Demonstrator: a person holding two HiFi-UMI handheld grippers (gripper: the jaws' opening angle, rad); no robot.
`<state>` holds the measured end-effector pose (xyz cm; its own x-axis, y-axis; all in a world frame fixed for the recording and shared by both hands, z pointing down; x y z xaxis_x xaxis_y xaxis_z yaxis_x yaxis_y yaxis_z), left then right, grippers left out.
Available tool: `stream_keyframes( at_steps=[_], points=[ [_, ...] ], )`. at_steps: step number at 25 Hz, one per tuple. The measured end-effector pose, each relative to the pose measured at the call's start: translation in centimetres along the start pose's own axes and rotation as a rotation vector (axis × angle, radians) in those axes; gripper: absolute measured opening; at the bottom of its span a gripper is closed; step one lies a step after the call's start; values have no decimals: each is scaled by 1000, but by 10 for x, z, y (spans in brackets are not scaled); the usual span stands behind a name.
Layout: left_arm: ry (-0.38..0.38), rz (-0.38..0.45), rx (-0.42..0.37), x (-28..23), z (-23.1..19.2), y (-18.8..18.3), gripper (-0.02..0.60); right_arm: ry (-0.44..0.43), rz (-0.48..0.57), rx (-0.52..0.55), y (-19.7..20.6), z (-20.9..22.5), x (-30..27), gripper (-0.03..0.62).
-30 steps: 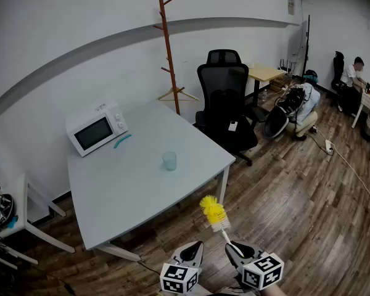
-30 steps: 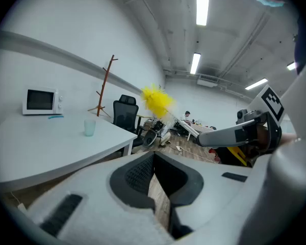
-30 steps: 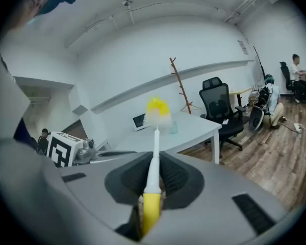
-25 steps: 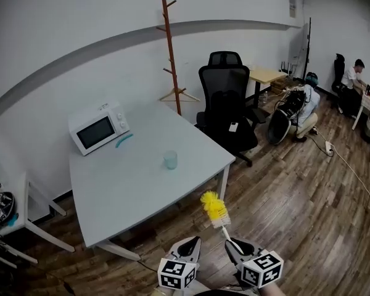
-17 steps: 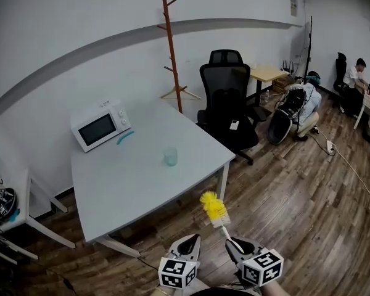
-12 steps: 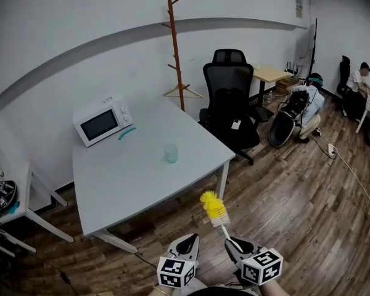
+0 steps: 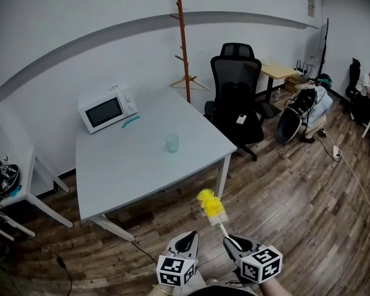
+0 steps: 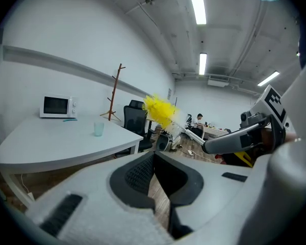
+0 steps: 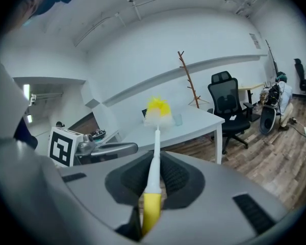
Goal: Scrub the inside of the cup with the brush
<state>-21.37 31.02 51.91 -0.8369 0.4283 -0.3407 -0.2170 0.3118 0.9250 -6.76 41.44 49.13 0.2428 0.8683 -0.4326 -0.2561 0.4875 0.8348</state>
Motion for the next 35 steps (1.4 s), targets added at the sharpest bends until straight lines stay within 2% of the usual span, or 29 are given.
stream_keyframes(
  at_steps=[7, 15, 21, 28, 35],
  points=[
    [-24, -12, -2, -12, -4, -5, 17, -2, -2, 11, -10, 17, -12, 46],
    [-37, -6, -23, -60, -37, -28, 18, 36, -22, 0, -38, 60, -54, 48],
    [-31, -11, -34, -108, -78, -46, 17, 57, -37, 6, -69, 90, -102, 48],
    [-15, -7, -45, -156, -131, -83, 18, 58, -36, 21, -116, 112, -159, 48],
    [-36, -1, -43, -189, -185, -108, 18, 70, -29, 46, -155, 128, -210, 48]
  ],
)
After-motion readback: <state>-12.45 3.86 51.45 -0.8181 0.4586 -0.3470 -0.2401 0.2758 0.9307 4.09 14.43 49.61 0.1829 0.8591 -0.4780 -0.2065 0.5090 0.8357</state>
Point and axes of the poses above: the fingertips, and each gripper's own axes: x backward along the fingers, z to its right, y out of its underside, the point moved 7 cm from there along x, backward along the fingers, and after that the axes turned 3 degrees about -z, right-handed, at the moved point
